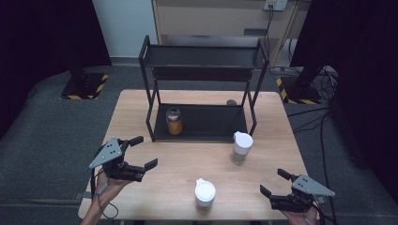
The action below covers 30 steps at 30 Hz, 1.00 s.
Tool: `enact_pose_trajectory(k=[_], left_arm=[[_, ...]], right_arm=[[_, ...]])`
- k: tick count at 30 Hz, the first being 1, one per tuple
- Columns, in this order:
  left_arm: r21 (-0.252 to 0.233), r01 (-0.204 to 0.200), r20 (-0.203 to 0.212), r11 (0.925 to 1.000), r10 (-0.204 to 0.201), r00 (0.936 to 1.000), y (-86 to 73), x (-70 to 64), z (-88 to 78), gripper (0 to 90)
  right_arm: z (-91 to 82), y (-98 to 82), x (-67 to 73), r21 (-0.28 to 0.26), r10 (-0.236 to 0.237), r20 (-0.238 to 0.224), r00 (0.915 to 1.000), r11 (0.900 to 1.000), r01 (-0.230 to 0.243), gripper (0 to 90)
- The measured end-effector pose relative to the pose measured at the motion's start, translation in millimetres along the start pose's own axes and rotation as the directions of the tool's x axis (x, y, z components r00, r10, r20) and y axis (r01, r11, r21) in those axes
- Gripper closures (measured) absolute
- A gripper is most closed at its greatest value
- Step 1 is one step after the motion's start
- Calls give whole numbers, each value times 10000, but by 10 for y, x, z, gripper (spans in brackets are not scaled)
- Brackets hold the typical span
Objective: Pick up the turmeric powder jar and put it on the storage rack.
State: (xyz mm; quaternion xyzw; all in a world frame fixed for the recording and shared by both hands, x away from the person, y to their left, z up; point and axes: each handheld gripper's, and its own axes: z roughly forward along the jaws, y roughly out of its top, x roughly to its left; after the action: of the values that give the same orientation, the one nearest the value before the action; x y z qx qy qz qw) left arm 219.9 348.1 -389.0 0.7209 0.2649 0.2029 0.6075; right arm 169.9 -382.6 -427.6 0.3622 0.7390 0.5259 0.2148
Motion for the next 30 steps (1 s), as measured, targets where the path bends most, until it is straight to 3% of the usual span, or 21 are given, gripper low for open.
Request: enact_pose_trajectory(k=[10,23,30], left_arm=[[16,327,-273,9995,-326,9991,-240,-73,-124,54],[50,900,-909,9959,-892,9919,-581,-139,-245,44],[311,847,-1112,9959,-807,9905,-661,-158,-283,36]], right_arm=[[-3,2,4,5,-7,27,10000,10000,7,78],[0,4,8,21,-26,39,10000,10000,25,78],[-1,6,15,25,-40,85,10000,10000,40,76]])
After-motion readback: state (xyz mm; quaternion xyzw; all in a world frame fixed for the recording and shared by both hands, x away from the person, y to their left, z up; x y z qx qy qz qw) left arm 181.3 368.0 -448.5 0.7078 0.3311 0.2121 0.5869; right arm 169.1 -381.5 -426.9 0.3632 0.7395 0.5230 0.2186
